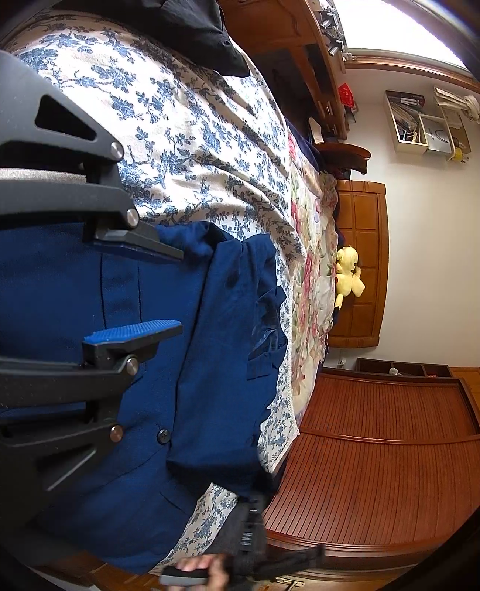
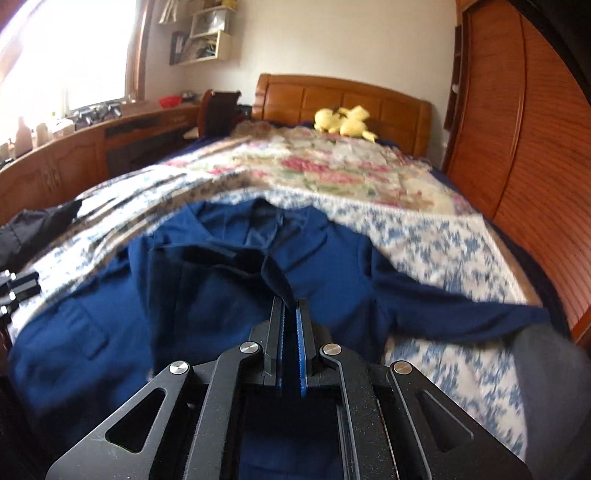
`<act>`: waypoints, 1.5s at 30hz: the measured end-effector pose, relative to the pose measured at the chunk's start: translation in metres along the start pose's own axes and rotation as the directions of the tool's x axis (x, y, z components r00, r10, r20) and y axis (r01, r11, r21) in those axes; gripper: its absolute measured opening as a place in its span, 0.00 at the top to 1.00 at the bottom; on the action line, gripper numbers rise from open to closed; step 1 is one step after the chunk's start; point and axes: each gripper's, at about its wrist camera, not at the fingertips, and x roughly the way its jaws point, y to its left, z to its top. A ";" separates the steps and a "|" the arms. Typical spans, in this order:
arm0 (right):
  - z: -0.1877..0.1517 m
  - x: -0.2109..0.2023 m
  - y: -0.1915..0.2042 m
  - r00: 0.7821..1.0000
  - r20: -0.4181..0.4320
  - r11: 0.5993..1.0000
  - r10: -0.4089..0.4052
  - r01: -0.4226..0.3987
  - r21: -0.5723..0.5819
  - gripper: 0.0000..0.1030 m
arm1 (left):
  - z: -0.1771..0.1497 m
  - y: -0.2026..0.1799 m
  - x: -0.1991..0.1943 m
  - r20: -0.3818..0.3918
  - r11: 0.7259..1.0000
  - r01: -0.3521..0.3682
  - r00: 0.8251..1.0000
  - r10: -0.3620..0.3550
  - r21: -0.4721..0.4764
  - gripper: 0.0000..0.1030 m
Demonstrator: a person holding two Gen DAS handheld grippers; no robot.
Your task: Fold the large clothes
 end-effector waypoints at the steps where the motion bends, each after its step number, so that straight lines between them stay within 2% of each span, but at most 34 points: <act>1: -0.008 0.004 -0.001 1.000 -0.017 1.000 -0.005 0.005 0.002 0.98 | 0.000 0.000 0.000 0.000 1.000 0.001 1.000 -0.001 0.000 0.71; 7: -0.042 0.014 -0.009 0.995 -0.095 0.999 -0.045 0.045 0.002 0.98 | 0.002 -0.003 -0.001 0.007 1.000 0.009 1.000 -0.009 0.001 0.71; 23: -0.063 -0.013 -0.027 0.986 -0.124 0.991 -0.112 0.120 0.055 0.92 | 0.000 -0.009 0.001 0.006 1.000 0.020 1.000 -0.020 0.009 0.71; 28: -0.061 -0.021 -0.020 0.991 -0.104 0.995 -0.085 0.090 0.045 0.75 | 0.001 -0.016 0.004 0.009 0.999 0.033 0.999 -0.033 0.012 0.71; 37: -0.075 0.016 0.004 0.988 -0.153 1.000 -0.004 0.007 0.017 0.70 | 0.004 -0.044 0.014 0.024 0.993 0.105 0.994 -0.107 0.054 0.71; 41: -0.090 0.036 0.001 0.981 -0.195 0.999 0.012 -0.005 0.036 0.70 | 0.003 -0.060 0.021 0.020 0.989 0.111 0.993 -0.114 0.096 0.63; 44: -0.095 0.037 -0.002 0.983 -0.180 0.998 0.033 -0.023 0.056 0.68 | 0.003 -0.072 0.025 0.023 0.986 0.117 0.992 -0.121 0.118 0.58; 45: -0.096 0.037 -0.004 0.983 -0.177 0.998 0.040 -0.029 0.062 0.67 | 0.004 -0.075 0.026 0.025 0.985 0.116 0.992 -0.120 0.124 0.50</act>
